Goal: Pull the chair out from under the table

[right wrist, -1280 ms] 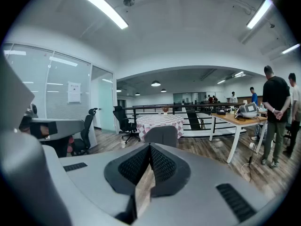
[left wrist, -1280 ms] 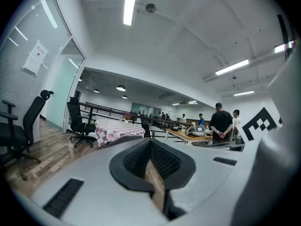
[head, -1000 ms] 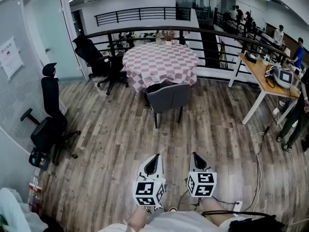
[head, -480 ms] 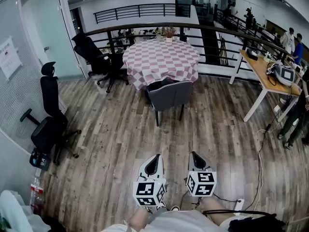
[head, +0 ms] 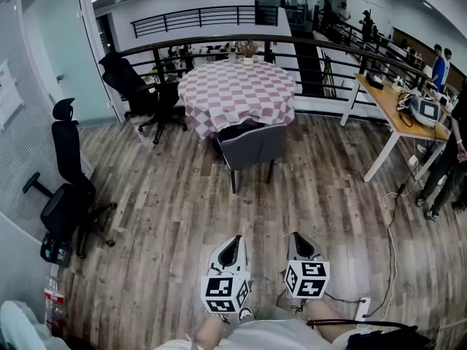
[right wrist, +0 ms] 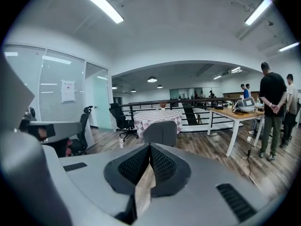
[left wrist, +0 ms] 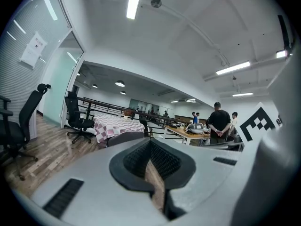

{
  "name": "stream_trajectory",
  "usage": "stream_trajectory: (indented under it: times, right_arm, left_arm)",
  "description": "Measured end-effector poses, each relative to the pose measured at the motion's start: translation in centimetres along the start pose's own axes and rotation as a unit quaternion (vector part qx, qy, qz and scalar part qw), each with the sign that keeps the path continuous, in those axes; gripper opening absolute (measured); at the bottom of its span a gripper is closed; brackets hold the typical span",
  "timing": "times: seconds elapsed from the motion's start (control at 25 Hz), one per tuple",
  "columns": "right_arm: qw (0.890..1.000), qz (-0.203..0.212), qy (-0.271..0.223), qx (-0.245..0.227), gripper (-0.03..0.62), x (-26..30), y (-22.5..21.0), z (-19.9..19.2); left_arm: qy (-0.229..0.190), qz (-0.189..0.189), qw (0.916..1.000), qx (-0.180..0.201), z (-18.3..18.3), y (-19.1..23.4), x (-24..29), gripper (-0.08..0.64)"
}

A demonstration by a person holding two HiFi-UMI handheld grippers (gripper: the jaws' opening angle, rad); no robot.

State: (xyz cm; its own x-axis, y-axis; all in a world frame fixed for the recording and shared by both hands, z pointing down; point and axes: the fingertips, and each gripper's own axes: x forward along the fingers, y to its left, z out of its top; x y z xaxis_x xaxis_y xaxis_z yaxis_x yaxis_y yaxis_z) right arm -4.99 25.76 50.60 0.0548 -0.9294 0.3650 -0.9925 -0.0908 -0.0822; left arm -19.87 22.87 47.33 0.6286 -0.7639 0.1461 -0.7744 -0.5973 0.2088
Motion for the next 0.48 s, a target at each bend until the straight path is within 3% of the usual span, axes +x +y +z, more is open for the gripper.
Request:
stream_trajectory:
  times: [0.48]
  right_arm:
    - [0.999, -0.023, 0.020, 0.014, 0.018, 2.8, -2.8, -0.7]
  left_arm:
    - [0.012, -0.016, 0.9998, -0.001, -0.4, 0.4, 3.7, 0.003]
